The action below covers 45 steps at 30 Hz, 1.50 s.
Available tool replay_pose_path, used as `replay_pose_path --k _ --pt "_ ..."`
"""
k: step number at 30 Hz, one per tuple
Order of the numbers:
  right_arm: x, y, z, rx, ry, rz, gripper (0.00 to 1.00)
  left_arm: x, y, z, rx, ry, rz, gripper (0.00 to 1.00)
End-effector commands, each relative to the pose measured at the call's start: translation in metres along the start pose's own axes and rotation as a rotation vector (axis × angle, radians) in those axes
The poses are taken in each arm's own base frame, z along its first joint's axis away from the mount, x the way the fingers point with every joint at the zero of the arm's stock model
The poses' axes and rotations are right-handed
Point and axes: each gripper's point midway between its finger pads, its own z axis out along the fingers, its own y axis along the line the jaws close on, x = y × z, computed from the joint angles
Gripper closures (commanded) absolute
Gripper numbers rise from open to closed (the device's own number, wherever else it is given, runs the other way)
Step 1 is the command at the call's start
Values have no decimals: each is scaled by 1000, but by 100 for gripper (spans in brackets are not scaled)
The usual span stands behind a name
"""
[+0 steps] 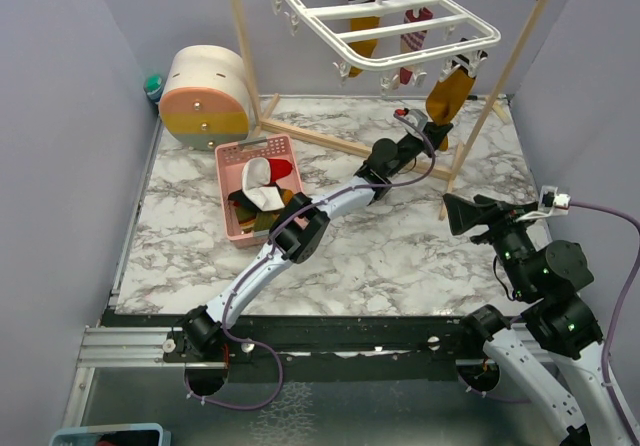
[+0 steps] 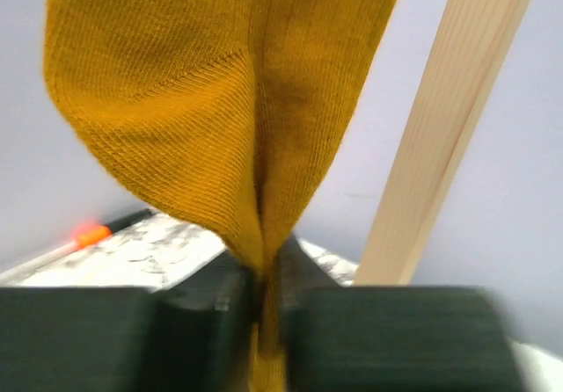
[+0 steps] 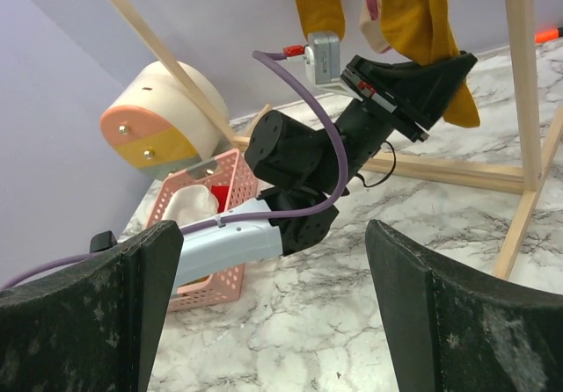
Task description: Remove the socks clipped to the hanger
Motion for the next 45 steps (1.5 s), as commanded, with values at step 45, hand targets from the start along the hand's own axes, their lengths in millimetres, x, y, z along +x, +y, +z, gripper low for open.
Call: replay_pose_path --k 45 --pt "-32 18 5 -81 -128 -56 8 -208 -114 -247 327 348 -38 100"
